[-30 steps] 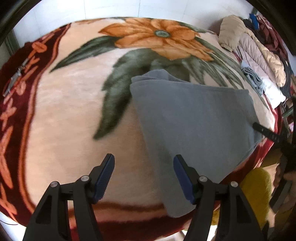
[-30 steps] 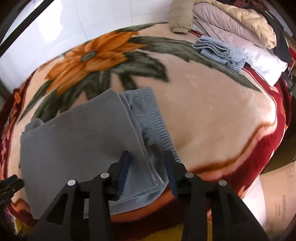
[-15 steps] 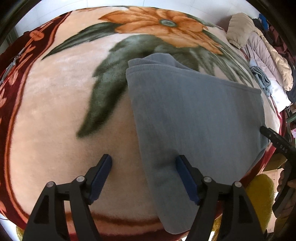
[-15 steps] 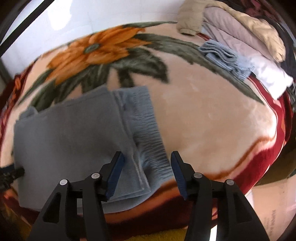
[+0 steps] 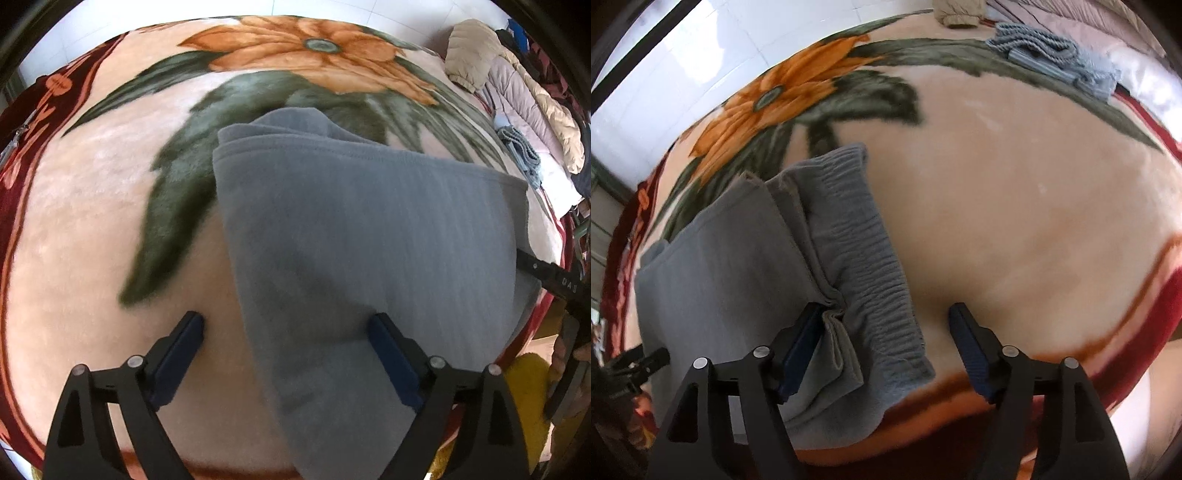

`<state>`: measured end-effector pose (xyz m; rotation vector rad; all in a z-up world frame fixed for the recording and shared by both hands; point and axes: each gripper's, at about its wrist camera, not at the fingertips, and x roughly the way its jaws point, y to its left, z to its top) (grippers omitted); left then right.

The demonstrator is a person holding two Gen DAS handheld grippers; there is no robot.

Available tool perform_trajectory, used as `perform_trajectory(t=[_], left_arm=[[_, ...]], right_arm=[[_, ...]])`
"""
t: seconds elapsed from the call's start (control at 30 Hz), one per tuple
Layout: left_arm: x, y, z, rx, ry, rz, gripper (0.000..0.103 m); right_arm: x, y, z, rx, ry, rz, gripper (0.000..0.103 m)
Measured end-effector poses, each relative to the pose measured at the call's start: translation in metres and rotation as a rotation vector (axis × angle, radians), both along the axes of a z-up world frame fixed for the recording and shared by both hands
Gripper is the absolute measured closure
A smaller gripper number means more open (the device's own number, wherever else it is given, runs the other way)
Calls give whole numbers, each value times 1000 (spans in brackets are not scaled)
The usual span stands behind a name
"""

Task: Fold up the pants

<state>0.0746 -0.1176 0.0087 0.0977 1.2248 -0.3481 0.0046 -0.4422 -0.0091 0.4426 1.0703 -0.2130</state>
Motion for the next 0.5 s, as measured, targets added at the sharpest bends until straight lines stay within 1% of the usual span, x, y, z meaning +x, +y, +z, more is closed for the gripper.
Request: perform_trajectory(t=[0.03,0.07,0.1,0.13,0.17,0.2,0.23,0.27,0.3,0.37,0.43,0.5], left_arm=[[0,-1,0,2,-7,11,9],[-1,-2,0,3,-11,21,10],[-2,-4,2,3,-21,28,13],[-3,-6,4,-4,-33,20,21],[-5,-9,7,-18,-44,2,37],[-7,-12,9,-37,-48,-23,45],[-8,-15,11,-43,-52,-39,55],[-8,-16,11,-47,-57,-50,60],[-7,-15,12,-58,-57,-55,62],[-4,-7,13,-119,-38,-33,78],[0,4,15,-208,-2,-5,84],[2,10,18,-244,7,0,85]], right_arm=[[1,2,0,-6,1,6,32],[1,3,1,-9,-2,11,39],[0,3,3,0,-14,20,53],[0,6,4,15,-27,33,55],[0,9,5,-1,-27,37,61],[0,11,7,-12,-30,47,67],[-1,13,8,-19,-38,54,70],[-1,14,9,-24,-45,54,73],[-2,14,11,-28,-56,54,77],[-5,16,16,-37,-78,53,80],[-8,18,22,-38,-96,56,81],[-13,19,29,-40,-116,48,82]])
